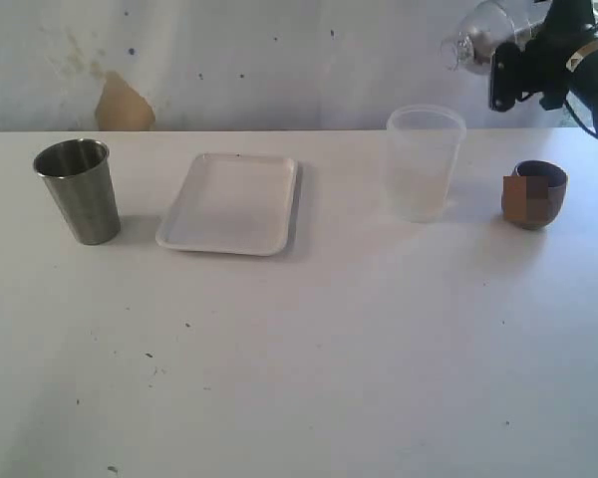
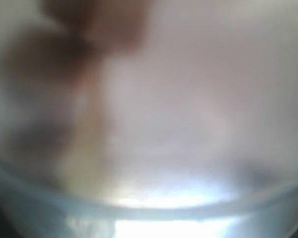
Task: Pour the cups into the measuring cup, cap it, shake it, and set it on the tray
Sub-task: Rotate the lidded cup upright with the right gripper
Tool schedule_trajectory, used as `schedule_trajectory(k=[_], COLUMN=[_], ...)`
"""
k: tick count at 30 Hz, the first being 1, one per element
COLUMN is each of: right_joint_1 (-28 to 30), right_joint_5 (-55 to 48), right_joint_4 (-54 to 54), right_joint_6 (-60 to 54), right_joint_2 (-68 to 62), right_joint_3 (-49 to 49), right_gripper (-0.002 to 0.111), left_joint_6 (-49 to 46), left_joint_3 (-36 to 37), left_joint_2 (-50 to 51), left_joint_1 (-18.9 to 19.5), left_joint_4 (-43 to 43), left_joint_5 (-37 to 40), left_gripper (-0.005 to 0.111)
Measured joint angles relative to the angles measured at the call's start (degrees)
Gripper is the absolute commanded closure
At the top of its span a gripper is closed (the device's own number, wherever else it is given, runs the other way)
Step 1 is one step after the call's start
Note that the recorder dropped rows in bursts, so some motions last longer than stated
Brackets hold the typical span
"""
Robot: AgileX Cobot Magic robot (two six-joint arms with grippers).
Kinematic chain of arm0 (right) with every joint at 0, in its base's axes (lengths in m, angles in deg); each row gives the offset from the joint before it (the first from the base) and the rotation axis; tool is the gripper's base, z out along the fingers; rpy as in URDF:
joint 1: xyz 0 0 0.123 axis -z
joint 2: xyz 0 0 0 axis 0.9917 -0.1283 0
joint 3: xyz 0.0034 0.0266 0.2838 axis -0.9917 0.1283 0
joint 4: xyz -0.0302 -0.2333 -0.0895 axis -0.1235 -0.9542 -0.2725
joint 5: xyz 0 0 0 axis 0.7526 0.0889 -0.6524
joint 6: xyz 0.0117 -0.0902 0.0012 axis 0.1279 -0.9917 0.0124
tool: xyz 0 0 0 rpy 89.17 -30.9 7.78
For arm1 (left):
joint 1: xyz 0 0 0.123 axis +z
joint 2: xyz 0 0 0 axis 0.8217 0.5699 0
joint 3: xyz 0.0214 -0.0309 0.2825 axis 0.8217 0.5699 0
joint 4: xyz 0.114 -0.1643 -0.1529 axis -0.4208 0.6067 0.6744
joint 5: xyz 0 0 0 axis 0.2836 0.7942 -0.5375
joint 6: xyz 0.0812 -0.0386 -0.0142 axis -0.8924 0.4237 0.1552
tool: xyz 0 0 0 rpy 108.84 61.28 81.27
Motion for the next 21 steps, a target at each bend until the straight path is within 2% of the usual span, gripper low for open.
schedule_trajectory(k=[3, 5, 8, 10, 14, 21], right_joint_1=[0.0, 0.0, -0.69, -1.03, -2.39, -7.11], right_joint_5=[-0.15, -2.2, -3.3, 0.7, 6.42, 1.39], right_joint_4=[0.0, 0.0, -0.35, -6.56, -14.09, -21.57], right_joint_6=[24.14, 47.56, 90.48, 110.16, 120.45, 124.51], right_joint_2=[0.0, 0.0, 1.26, 2.43, 3.56, 4.92], right_joint_3=[0.0, 0.0, 0.0, 0.0, -0.22, -0.22], right_gripper=[0.108, 0.108, 0.108, 0.108, 0.108, 0.108], left_joint_6=[0.0, 0.0, 0.0, 0.0, 0.0, 0.0], left_joint_3=[0.0, 0.0, 0.0, 0.0, 0.0, 0.0], left_joint_2=[0.0, 0.0, 0.0, 0.0, 0.0, 0.0], left_joint_1=[0.0, 0.0, 0.0, 0.0, 0.0, 0.0], left_joint_4=[0.0, 0.0, 0.0, 0.0, 0.0, 0.0], left_joint_5=[0.0, 0.0, 0.0, 0.0, 0.0, 0.0], left_gripper=[0.107, 0.107, 0.107, 0.107, 0.107, 0.107])
